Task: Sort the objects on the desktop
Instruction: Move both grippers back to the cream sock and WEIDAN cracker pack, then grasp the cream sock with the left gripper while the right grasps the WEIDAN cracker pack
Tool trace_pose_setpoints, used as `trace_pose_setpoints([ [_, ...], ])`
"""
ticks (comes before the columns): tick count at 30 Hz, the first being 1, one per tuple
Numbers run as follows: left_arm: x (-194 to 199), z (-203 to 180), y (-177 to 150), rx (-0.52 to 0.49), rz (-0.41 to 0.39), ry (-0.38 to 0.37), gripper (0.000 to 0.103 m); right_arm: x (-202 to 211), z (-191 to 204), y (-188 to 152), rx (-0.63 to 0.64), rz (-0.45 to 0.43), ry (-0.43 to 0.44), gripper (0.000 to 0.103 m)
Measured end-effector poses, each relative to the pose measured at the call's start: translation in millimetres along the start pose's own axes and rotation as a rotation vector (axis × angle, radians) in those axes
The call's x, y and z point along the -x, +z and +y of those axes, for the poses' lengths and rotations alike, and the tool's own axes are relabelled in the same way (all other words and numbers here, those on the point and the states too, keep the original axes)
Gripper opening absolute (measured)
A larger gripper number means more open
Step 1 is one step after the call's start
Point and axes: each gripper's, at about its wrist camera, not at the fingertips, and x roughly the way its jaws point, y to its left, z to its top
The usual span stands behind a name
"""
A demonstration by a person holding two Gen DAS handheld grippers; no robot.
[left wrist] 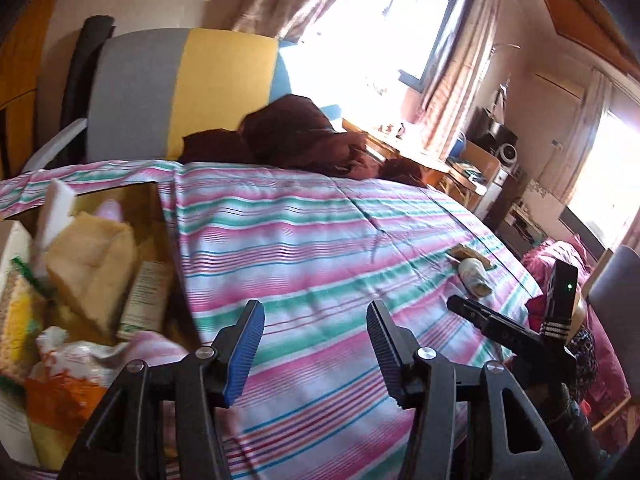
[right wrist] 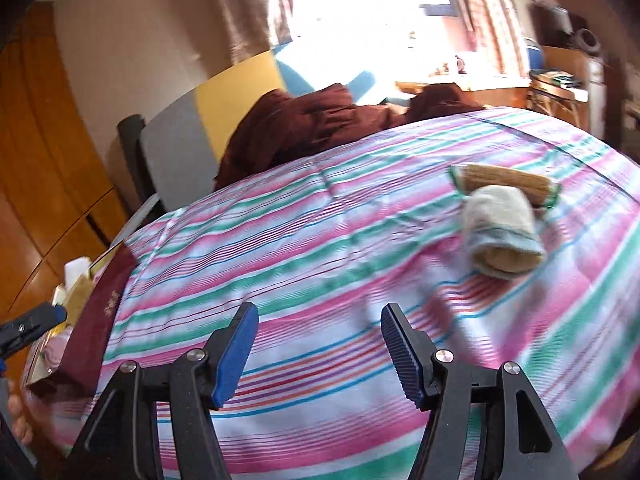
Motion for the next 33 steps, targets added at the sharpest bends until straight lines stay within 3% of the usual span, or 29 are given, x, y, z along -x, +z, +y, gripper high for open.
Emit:
trace_pose_setpoints([
  [6, -59, -71, 25, -0.11, 0.106, -0.13, 0.055, 13, -44, 1, -0.068, -0.072, -0.136, 0.066],
  [16, -161, -169, 62, -0.237, 0.339, -0.279, 0.064, 17, -49, -22, 0.012, -0.139, -0.17, 0.073],
  [22, -223, -216, 62, -0.3, 0.444, -0.279, 0.065, 17, -54, -26, 0.005, -0.174, -0.111, 0.079],
  [24, -239, -226, 62, -0.296, 0.463, -0.268, 0.071, 16, -56, -27, 0.003, -0.18, -0.093, 0.082],
  [33, -281, -245, 52, -0.336, 0.525, -0.195, 0.072, 16, -58, -29, -0.005, -0.196, -0.055, 0.086],
])
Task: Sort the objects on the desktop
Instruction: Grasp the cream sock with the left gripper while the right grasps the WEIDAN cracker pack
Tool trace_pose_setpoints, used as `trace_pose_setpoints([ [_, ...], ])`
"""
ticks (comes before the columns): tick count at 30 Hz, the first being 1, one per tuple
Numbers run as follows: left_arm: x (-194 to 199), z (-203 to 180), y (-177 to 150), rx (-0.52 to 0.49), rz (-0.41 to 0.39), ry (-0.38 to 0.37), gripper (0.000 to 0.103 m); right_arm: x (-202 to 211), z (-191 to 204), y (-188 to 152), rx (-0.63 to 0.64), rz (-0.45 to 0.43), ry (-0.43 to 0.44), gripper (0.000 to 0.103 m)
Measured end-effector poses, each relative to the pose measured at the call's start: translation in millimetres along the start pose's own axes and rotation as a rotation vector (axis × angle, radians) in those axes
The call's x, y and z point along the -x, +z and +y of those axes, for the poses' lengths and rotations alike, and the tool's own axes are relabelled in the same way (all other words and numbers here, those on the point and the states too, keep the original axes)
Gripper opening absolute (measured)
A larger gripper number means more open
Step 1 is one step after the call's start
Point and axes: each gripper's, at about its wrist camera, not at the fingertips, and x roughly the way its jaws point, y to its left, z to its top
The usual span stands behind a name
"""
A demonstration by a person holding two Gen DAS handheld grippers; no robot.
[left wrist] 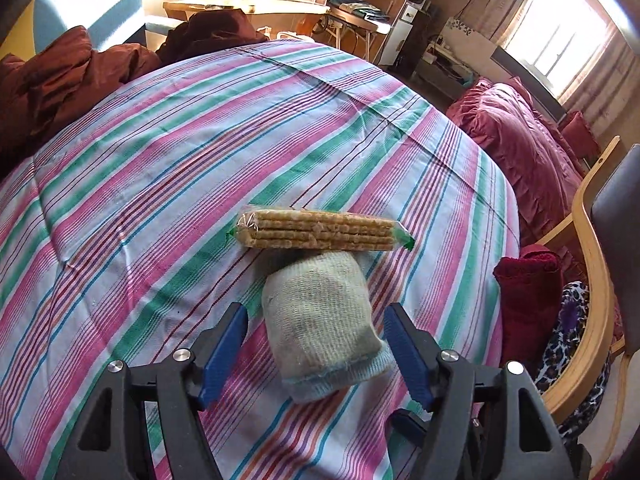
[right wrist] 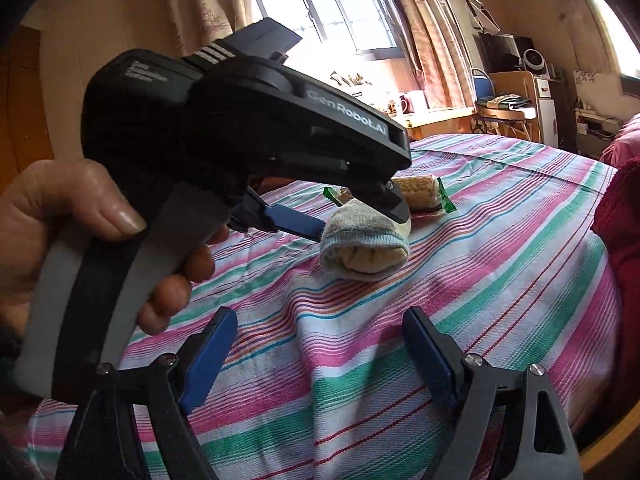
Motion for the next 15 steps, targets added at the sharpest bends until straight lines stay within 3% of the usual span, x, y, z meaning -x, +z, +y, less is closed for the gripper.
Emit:
trace_pose_setpoints([
  [5, -10, 3, -1, -0.029, 0.025, -0.04, 0.063, -1, 1, -1, 0.004, -0.001, 0.0, 0.086],
  [10, 4, 11, -15, -0.04, -0.03, -0.035, 0.058, -1, 3, -3, 0.007, 0.0, 0.0, 0.086],
  [15, 37, 33, -49, 0.0, -0.093, -0.018, 0.058, -2, 5, -3, 0.013, 0.01, -0.007, 0.086],
])
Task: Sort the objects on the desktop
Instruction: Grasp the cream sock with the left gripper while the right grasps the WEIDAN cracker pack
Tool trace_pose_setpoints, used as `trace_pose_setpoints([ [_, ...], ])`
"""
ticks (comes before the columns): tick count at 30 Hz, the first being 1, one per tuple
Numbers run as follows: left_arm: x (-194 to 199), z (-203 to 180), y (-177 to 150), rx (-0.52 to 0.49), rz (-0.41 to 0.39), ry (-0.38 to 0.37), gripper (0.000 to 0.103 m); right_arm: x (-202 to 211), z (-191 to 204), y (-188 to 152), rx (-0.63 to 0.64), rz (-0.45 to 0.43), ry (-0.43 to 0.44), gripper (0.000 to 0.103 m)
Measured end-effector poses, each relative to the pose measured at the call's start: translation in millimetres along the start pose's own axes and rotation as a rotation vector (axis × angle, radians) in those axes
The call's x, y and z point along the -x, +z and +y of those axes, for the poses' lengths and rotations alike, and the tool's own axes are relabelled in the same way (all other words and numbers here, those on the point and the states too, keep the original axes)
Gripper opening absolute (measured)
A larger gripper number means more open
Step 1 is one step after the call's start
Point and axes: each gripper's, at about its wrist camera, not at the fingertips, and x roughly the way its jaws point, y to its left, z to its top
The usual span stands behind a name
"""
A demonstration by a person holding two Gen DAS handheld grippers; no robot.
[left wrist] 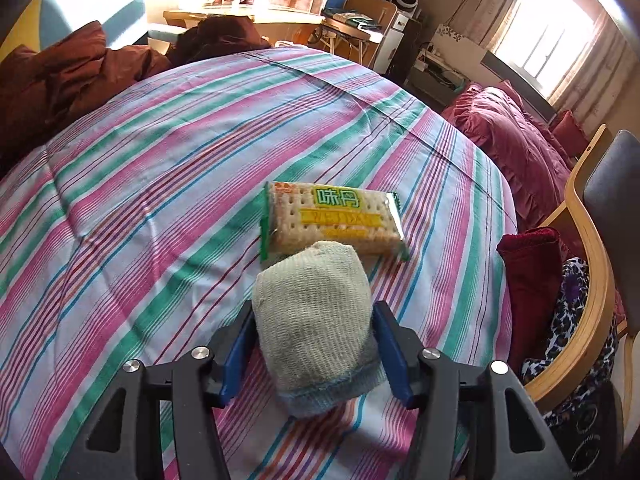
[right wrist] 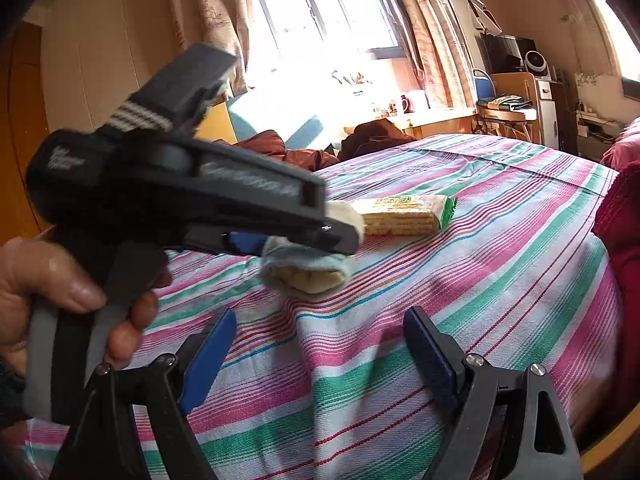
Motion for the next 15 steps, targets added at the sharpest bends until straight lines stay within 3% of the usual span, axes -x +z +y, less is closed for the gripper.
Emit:
trace_pose_setpoints([
  [9, 70, 58, -91, 0.126, -0.073, 0.051, 0.058, -7, -2, 20, 0.01, 0.098, 0.016, 0.088],
  [11, 86, 69, -111, 0.148, -0.092, 0.065, 0.058, -9, -6, 34, -0.001, 0.122, 0.033, 0.088],
  [15, 107, 80, -139, 0.169, -0.114, 0.08, 0.058, -15, 0, 73, 0.1, 0.188, 0.024, 0.088],
])
